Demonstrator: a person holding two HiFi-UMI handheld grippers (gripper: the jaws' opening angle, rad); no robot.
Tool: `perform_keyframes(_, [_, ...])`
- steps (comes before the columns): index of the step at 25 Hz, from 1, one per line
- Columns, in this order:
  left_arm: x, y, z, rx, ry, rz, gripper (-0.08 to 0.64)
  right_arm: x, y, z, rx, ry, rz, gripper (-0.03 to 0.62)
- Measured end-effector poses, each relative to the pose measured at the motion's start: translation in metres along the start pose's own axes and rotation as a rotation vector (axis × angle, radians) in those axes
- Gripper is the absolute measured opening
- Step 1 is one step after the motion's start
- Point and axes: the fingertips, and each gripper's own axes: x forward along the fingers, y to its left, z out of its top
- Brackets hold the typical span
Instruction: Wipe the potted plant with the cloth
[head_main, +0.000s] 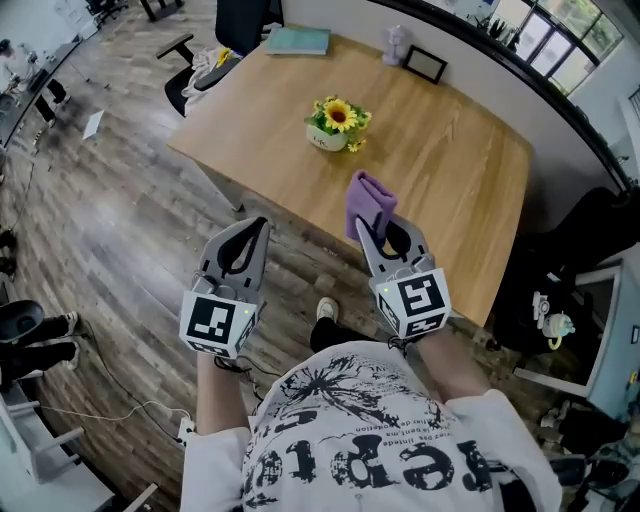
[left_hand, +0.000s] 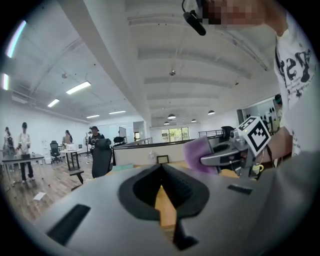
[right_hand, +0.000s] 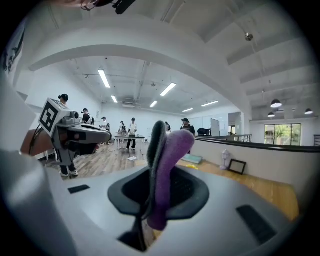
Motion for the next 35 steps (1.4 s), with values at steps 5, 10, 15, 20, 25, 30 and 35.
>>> perform_keyframes(5, [0.057, 0.042, -0.001, -0.039, 0.001, -0.001, 0.003, 0.057, -0.041, 0.003, 0.051, 0.037, -0.022, 0.067])
perform_keyframes(10, [0.103, 0.065, 0.0, -0.047, 0.002, -0.036, 0.003, 0.089, -0.073, 0.001, 0.055, 0.065, -0.06, 0.067])
perform_keyframes(15, [0.154, 0.078, 0.005, -0.007, 0.006, -0.134, 0.003, 0.11, -0.1, 0.001, 0.023, 0.091, -0.134, 0.069])
perform_keyframes(20, [0.214, 0.096, 0.0, 0.0, 0.008, -0.251, 0.003, 0.135, -0.133, -0.004, 0.052, 0.121, -0.236, 0.069])
perform_keyframes(25, [0.272, 0.113, -0.017, 0.001, 0.059, -0.431, 0.003, 0.159, -0.16, -0.021, 0.126, 0.186, -0.38, 0.069])
perform_keyframes(30, [0.314, 0.119, -0.051, 0.0, 0.111, -0.6, 0.003, 0.173, -0.18, -0.061, 0.199, 0.289, -0.516, 0.069])
perform_keyframes(35, [0.344, 0.114, -0.109, -0.002, 0.198, -0.724, 0.003, 0.184, -0.185, -0.107, 0.182, 0.42, -0.573, 0.071])
